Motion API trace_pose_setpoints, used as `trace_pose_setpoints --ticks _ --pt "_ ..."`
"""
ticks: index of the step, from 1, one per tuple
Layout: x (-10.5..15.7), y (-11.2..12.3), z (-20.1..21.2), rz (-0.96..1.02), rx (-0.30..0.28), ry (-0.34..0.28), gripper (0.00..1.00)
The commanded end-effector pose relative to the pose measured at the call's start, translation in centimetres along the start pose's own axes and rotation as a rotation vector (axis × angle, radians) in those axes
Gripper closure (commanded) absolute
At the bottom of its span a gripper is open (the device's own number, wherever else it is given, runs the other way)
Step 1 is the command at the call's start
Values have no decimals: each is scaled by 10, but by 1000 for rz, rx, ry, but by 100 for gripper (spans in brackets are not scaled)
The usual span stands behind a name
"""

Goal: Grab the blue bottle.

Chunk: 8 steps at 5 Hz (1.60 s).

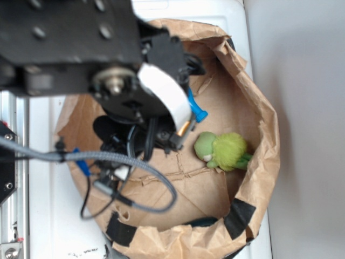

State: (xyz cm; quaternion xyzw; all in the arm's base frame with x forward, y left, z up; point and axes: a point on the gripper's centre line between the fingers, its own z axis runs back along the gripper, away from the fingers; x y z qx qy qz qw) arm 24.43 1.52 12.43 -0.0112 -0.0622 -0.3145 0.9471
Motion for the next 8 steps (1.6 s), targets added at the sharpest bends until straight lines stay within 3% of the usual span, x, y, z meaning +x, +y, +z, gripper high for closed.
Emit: trace_pose_setpoints --ticks 1,2,3,5,7,8 --pt "14 24 -39 -23 -1 83 0" --pt "27 39 -64 -28 48 128 0" --pt "36 58 -70 -34 82 114 0" --pt "48 67 -62 -51 81 52 0" --pt "49 67 -101 -46 85 96 0" --pt "48 68 -113 -26 102 119 100"
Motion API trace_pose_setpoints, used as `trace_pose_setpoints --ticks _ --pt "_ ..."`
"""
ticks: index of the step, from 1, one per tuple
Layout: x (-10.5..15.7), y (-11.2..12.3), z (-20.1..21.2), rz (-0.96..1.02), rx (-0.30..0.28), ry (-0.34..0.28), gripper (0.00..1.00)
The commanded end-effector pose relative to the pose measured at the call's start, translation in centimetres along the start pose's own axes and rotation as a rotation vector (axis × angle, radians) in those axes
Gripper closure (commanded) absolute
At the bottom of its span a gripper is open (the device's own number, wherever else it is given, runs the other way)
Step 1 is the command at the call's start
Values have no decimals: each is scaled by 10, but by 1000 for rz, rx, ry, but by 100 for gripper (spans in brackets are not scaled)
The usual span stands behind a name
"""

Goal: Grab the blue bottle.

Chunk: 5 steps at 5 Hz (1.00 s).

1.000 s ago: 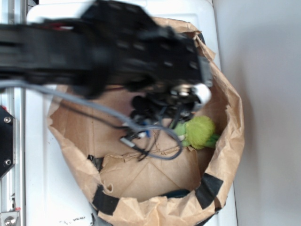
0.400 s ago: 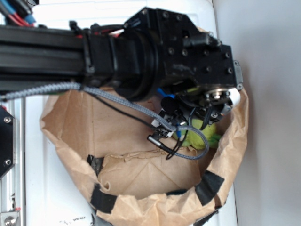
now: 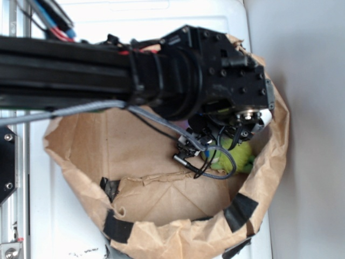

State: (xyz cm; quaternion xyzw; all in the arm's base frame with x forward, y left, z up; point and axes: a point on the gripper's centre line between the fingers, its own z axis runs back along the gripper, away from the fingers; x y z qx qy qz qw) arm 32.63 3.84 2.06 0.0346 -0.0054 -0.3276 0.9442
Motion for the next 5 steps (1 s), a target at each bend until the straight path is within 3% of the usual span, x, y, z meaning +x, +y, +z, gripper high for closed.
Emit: trace_pose_setpoints --ticks 1,3,5 --pt "11 2 20 18 24 -52 100" --pt "3 -18 109 5 -77 -220 100" --pt "-6 -39 148 1 -106 -244 100"
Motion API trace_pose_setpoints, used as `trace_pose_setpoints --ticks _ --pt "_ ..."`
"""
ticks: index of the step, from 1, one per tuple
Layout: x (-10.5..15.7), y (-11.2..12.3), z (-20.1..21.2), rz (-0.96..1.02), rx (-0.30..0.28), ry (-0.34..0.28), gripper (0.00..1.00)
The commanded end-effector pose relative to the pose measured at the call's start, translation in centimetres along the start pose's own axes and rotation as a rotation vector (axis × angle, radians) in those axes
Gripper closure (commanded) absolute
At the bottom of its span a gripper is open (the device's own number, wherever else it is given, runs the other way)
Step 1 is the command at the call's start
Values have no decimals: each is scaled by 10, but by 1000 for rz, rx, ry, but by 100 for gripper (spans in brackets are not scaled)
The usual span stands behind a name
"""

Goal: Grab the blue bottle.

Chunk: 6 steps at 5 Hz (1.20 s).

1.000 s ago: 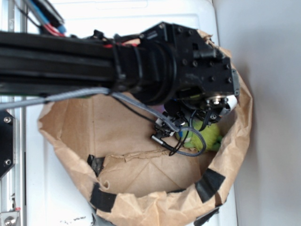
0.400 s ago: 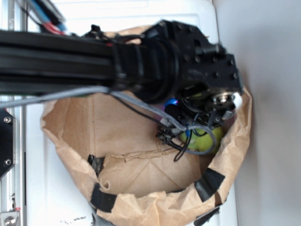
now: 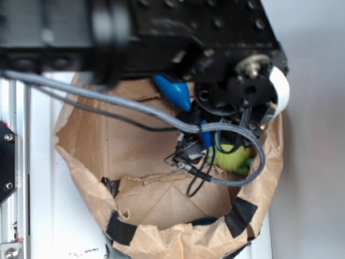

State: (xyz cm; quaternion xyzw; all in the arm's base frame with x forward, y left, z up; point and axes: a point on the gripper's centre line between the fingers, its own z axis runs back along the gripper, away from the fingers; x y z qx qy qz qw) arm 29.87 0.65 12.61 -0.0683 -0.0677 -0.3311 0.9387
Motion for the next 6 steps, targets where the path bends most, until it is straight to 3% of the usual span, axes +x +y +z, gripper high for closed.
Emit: trace_pose_setpoints --ticks 1,2,3,4,5,6 --pt "4 -13 36 -8 62 -31 83" --pt "2 -9 20 -53 59 -4 0" --pt "-1 -7 -1 -116 102 8 0" --pt "-1 5 -15 -160 99 -7 0" --pt "-3 16 -28 -153 93 17 0" --pt "-16 20 -38 -100 92 79 0"
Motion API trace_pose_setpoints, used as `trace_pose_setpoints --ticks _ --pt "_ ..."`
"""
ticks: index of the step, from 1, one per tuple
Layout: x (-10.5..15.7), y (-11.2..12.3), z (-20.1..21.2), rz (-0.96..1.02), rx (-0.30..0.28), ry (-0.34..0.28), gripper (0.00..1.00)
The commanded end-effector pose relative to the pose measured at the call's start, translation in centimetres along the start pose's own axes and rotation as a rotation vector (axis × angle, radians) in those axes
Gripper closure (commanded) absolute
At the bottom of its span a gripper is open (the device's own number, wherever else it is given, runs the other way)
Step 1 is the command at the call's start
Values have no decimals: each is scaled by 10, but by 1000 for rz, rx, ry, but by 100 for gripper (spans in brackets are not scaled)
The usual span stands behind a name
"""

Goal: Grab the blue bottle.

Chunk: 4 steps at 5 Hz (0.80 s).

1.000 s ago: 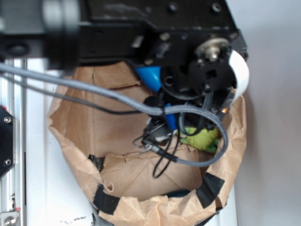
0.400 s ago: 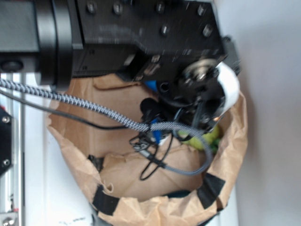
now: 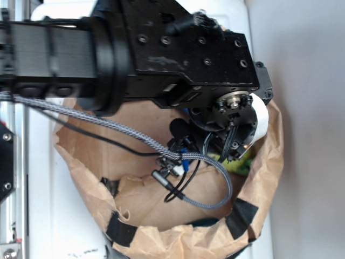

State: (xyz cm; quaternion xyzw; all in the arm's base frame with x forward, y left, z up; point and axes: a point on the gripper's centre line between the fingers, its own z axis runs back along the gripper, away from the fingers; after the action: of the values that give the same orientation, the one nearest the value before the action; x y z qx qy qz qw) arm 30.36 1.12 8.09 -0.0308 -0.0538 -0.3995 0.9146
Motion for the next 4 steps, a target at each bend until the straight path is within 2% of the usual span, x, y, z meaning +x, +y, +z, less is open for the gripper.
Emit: trace_pose_setpoints --ticks 1,2,3,4 --pt "-26 4 10 95 19 45 0" --pt "-35 3 7 83 33 54 0" --pt "-47 10 -4 85 46 76 0" --pt "-58 17 -7 92 38 70 0"
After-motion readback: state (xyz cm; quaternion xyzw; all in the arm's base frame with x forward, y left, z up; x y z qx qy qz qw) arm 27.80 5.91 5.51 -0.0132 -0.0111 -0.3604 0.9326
